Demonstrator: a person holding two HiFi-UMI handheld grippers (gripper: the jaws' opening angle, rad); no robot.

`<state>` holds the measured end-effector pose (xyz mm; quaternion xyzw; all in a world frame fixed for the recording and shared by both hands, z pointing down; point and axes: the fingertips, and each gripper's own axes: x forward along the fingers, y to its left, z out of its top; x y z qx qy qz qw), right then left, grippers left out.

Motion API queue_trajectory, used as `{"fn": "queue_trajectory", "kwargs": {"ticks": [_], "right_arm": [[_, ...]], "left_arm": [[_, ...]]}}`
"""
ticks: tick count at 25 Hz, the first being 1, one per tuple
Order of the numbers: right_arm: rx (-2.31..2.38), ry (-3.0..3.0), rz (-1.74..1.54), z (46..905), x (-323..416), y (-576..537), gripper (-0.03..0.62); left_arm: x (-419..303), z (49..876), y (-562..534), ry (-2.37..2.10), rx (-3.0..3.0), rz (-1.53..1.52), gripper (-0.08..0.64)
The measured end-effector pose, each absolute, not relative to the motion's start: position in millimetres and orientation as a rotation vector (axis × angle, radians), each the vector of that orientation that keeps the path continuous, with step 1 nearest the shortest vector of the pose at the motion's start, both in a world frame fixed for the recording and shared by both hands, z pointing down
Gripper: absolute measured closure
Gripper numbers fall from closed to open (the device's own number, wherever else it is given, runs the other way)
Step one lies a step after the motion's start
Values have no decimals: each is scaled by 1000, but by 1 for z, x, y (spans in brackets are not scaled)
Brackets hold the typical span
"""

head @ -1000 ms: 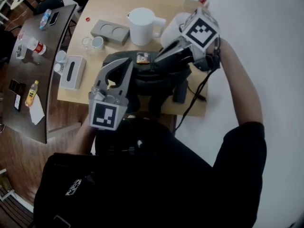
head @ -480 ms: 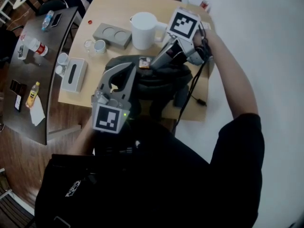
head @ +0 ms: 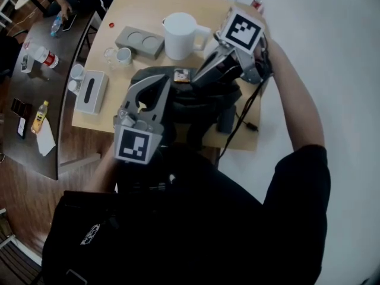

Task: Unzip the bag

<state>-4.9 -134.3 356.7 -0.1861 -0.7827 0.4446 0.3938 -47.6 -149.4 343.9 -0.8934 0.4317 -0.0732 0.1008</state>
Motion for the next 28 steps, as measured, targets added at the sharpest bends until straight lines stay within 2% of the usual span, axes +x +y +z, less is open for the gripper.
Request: {"fn": "queue_trajectory", "kwargs": {"ticks": [9,16,19,24,28], "right_arm": [[-379,-2188,994,350,3,-125,581],[68,-2524,1146,334,19,-136,584],[188,-2579,1139,334,23,-133,583],[243,-2637,1107,332,27,-133,584],[252,-2653,1103,332,28,-131,583]], "left_arm": [[-49,341,-148,1274,-2664,-183,561],[-60,319,-144,1246,-2819,-42,561],[-61,310,-137,1102,-3032,-53,561],[-60,319,-125,686,-3390,-271,563],[-66,332,-129,572,-2973,-717,547]]}}
